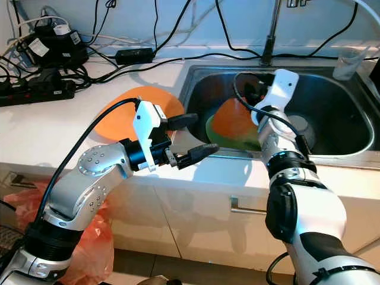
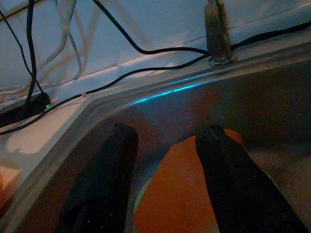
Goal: Kitchen organization
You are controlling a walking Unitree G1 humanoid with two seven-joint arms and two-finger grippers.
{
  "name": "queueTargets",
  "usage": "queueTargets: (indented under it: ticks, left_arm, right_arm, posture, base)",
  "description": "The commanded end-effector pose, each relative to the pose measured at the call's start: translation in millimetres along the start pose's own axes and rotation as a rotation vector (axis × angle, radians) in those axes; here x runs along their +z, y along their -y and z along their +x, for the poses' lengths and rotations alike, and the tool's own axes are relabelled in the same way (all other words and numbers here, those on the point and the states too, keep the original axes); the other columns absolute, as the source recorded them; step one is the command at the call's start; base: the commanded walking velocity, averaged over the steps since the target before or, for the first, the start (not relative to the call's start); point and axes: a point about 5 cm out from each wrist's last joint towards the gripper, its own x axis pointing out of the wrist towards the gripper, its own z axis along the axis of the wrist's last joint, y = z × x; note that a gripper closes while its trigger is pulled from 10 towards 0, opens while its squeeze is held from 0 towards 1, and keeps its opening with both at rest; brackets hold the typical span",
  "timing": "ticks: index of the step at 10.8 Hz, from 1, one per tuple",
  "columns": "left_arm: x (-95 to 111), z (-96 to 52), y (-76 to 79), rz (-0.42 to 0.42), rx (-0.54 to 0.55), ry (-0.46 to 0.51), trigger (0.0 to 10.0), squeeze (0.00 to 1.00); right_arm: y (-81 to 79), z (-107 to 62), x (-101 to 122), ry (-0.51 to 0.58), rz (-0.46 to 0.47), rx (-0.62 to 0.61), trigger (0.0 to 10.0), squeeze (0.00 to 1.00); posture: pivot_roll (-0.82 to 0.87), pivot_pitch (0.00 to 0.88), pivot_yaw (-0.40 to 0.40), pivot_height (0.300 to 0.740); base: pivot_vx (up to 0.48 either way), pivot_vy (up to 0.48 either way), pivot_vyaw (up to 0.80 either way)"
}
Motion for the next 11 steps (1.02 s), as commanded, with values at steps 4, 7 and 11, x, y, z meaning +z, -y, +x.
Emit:
queueTargets:
  ticks: [4,7,11]
  left_arm:
    - [-1,-2.1,-1.9,0.002,0.022,-0.01,10.0,0.0]
    - [-4,-5.0,-24.0,0.076,0.181,-0.036,10.0,0.78]
    - [-10,-12.8,-37.1,0.174,0.334,-0.079,10.0,1.0]
  right_arm:
    - [-5.5,1.1,-3,-0.039,-0.023,0.027,10.0,1.0]
    - [-8.2,-3.9,-11,-0.085,-0.038,0.183,10.0,1.0]
    - [-18.3,-30.6,-8,-0.102,0.017,0.356,10.0,1.0]
  posture:
    - [0.04,0.0,0.091,0.74]
    - [0.04,0.0,0.073,0.74]
    - [0.03,0.0,0.037,0.74]
  base:
    - [0.0,0.0,0.0]
    - [0.0,0.0,0.0]
    - [0.0,0.0,0.0]
